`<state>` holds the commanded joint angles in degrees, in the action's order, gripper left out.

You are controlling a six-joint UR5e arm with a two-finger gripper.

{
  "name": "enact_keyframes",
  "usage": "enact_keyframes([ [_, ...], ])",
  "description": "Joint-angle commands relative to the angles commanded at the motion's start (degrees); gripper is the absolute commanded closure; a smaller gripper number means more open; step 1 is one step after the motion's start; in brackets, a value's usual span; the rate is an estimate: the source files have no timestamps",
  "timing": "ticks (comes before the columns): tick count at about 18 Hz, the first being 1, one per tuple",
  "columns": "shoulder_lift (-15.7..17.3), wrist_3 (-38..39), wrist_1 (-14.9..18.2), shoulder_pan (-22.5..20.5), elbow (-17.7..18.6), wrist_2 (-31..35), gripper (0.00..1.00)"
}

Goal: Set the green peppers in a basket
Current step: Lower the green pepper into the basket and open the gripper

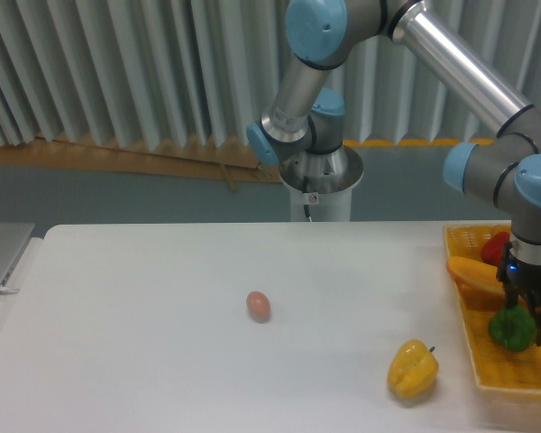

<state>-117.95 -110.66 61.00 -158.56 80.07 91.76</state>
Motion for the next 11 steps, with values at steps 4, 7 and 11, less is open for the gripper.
enact_keyframes([
  [4,4.29,0.62,0.44,2.55,1.40,-0.87,0.00],
  [7,6.76,1.23,1.84,5.62,2.89,-1.58,0.00],
  [11,9.23,4.74,3.16,8.17,4.04,-1.58,0.00],
])
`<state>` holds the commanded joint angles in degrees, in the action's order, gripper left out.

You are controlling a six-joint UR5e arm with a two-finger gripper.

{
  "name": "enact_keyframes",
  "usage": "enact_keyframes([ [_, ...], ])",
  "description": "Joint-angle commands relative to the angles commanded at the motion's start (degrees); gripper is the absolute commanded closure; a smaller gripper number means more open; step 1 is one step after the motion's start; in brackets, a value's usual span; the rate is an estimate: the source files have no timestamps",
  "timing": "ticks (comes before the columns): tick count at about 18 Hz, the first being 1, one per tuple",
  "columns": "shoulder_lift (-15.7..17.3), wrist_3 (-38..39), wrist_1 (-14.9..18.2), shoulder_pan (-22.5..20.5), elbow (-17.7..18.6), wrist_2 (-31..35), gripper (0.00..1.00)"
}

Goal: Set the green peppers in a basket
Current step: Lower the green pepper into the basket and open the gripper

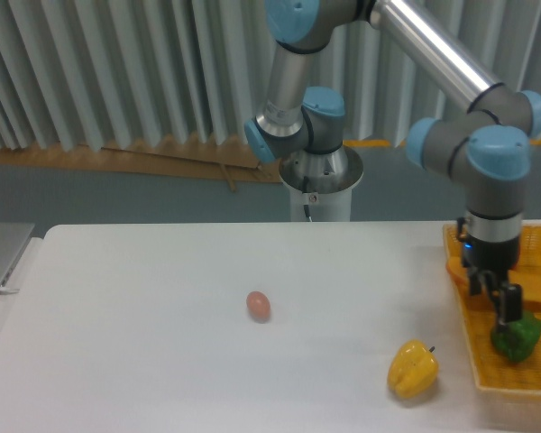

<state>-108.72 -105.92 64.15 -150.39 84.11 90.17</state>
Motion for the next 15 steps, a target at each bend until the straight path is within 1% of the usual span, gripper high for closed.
enact_keyframes([
  [3,0.44,0.19,5.88,0.44,-1.05,0.79,0.00],
  [6,1.93,0.27,10.27,1.50,-1.14,1.58,0.00],
  [8,2.20,0.27,13.44,1.67,-1.23,1.41,0.00],
  [12,3.69,0.10,16.26,2.64,-0.97,1.23,0.00],
  [13,4.56,0.10,16.44,3.16,-0.62,1.23,0.00],
  [15,5.27,0.10,17.06,3.52,0.34,1.49,0.00],
])
